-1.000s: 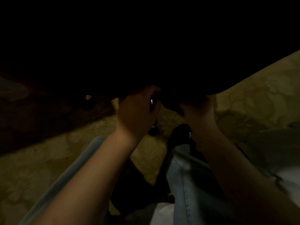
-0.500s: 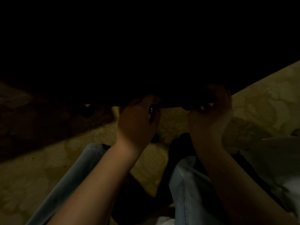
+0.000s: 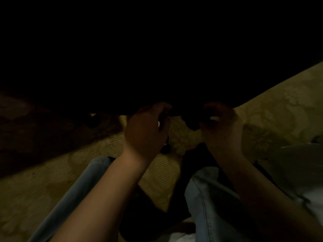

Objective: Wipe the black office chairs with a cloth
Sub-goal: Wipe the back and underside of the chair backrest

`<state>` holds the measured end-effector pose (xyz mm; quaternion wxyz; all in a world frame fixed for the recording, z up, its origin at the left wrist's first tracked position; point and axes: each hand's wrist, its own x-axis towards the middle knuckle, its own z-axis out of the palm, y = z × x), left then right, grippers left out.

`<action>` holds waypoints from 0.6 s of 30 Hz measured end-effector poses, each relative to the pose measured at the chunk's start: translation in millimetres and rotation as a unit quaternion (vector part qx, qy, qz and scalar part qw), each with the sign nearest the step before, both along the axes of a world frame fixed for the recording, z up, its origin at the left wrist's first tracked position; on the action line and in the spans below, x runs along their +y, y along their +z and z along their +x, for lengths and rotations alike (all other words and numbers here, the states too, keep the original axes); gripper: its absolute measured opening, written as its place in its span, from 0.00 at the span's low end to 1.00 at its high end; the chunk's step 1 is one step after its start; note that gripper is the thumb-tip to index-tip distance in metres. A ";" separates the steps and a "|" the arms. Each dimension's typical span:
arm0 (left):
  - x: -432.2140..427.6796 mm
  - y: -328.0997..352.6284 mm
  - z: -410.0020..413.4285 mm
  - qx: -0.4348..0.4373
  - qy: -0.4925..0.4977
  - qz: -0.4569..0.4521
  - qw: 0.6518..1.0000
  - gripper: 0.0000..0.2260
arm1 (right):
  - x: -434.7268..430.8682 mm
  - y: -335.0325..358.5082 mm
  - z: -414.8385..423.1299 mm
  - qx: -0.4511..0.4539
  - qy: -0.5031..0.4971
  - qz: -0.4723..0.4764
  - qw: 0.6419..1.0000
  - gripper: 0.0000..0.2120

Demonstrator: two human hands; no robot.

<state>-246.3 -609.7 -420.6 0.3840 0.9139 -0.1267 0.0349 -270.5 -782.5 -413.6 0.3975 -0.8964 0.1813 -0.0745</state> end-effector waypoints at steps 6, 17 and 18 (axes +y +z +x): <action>1.7 0.0 2.1 -0.019 -0.013 -0.026 0.999 0.15 | -4.5 0.0 9.1 -0.011 -0.167 0.193 0.967 0.14; 0.4 -2.4 3.4 -0.037 -0.010 -0.015 0.999 0.13 | 36.1 -7.8 11.9 0.058 -0.064 0.200 0.976 0.18; 0.3 -2.1 3.7 -0.038 -0.009 -0.015 0.999 0.14 | 33.8 -6.4 11.5 0.057 -0.084 0.224 0.969 0.16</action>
